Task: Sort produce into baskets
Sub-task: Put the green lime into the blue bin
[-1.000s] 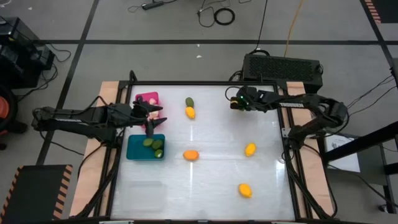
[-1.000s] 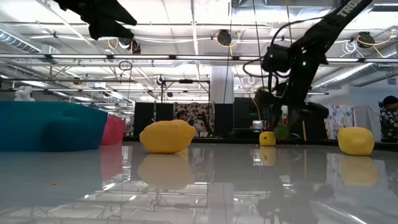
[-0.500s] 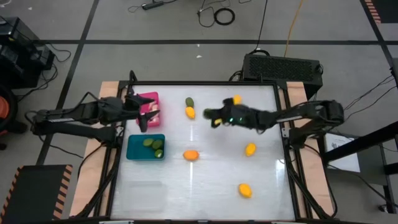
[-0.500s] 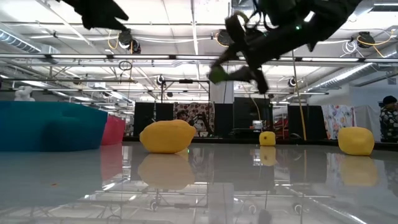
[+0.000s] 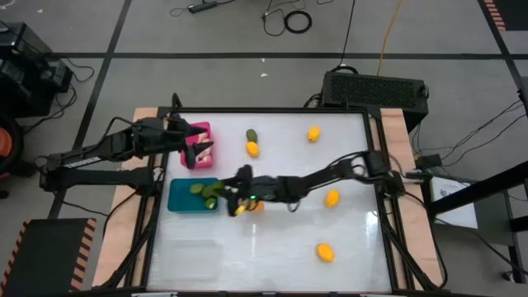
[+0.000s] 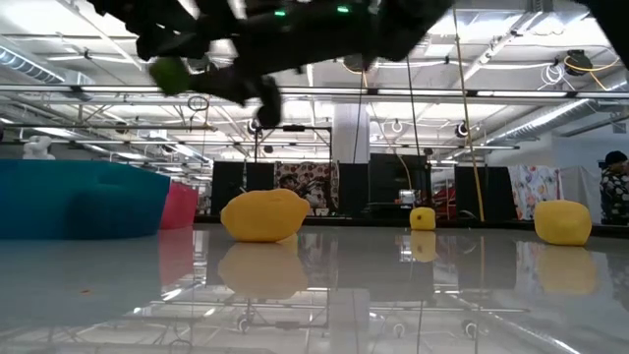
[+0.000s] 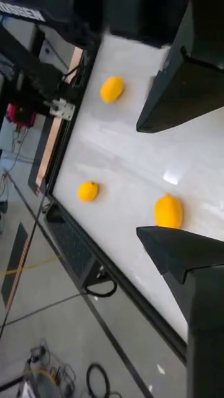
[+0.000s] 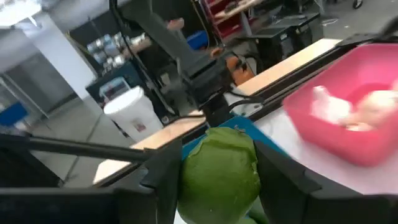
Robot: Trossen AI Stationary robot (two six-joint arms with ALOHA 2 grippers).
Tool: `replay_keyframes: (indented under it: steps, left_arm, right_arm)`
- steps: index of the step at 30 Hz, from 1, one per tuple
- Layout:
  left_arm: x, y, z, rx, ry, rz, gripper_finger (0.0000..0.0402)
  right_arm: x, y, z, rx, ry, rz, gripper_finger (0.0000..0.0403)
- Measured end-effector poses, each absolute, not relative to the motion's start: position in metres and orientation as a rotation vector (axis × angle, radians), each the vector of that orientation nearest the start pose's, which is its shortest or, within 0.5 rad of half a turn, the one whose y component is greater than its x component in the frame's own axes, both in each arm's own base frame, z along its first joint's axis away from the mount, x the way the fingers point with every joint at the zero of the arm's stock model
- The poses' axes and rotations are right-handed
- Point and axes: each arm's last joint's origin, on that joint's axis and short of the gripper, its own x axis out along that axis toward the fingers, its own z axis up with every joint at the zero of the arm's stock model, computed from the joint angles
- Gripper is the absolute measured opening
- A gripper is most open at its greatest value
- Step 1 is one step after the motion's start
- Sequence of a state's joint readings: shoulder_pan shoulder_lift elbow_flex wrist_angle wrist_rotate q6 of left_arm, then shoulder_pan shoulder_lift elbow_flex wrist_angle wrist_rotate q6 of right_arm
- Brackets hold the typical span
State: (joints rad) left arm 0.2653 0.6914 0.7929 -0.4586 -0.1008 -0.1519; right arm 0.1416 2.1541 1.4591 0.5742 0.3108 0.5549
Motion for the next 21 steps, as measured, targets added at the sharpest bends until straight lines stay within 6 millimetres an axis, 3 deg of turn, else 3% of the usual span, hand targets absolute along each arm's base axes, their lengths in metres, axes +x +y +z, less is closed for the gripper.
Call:
replay_keyframes:
  steps: [5, 10, 15, 21]
  left_arm:
    - [0.139, 0.039, 0.321, -0.189, 0.345, 0.342, 0.0265]
    - [0.138, 0.039, 0.319, -0.192, 0.373, 0.340, 0.0265]
    - [0.138, 0.039, 0.318, -0.193, 0.382, 0.340, 0.0265]
    - [0.139, 0.039, 0.320, -0.190, 0.357, 0.339, 0.0265]
  right_arm:
    - [0.526, 0.068, 0.192, 0.467, 0.160, -0.211, 0.0169]
    - [0.552, 0.073, 0.182, 0.439, 0.243, -0.228, 0.0174]
    - [0.561, 0.077, 0.177, 0.425, 0.279, -0.223, 0.0204]
    - [0.559, 0.077, 0.179, 0.422, 0.336, -0.193, 0.0242]
